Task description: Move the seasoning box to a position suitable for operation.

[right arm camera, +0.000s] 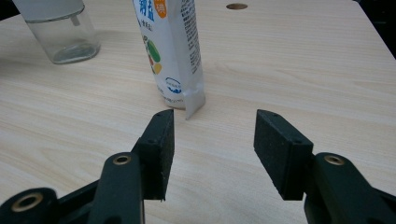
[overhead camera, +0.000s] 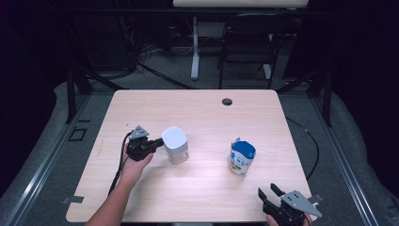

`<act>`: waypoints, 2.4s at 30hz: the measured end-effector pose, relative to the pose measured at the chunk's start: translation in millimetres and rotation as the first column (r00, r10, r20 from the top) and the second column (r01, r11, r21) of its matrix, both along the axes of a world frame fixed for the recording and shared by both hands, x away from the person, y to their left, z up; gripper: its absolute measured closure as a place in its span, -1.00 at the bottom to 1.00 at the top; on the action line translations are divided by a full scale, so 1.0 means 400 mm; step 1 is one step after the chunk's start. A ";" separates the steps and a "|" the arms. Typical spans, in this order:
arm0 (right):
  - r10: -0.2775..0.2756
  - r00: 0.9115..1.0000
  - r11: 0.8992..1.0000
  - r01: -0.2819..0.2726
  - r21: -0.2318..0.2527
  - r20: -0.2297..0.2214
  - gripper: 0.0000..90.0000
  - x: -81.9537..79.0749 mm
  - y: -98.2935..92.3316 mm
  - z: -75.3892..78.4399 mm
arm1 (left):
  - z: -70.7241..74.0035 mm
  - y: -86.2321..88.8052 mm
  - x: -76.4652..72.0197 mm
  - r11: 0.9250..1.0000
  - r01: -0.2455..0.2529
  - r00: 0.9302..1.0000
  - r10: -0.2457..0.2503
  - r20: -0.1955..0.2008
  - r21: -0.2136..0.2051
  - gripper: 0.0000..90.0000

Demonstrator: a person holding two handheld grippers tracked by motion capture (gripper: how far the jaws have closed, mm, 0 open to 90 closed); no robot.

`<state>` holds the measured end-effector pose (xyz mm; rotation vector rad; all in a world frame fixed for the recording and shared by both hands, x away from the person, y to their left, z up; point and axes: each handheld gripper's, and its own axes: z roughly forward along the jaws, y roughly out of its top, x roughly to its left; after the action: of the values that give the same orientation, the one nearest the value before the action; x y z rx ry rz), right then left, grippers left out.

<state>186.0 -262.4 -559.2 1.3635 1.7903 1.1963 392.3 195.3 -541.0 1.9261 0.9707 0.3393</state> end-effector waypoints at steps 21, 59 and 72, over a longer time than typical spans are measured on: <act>-0.022 1.000 1.000 0.022 0.022 0.002 0.05 0.000 -0.010 -0.002 | 0.010 -0.017 -0.037 0.999 0.053 0.999 -0.053 -0.006 0.005 1.00; -0.045 0.999 0.999 0.045 0.022 -0.001 0.02 -0.012 -0.026 -0.007 | -0.022 -0.073 0.058 0.993 -0.019 0.999 0.014 0.038 0.116 0.43; -0.043 0.999 0.999 0.043 0.017 -0.006 0.02 -0.012 -0.021 -0.010 | -0.029 -0.093 0.059 0.987 -0.011 0.999 0.005 0.036 0.163 0.69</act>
<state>181.0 -270.8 -563.3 1.4089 1.7499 1.1889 415.7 158.2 -552.8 2.0572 0.9522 0.4684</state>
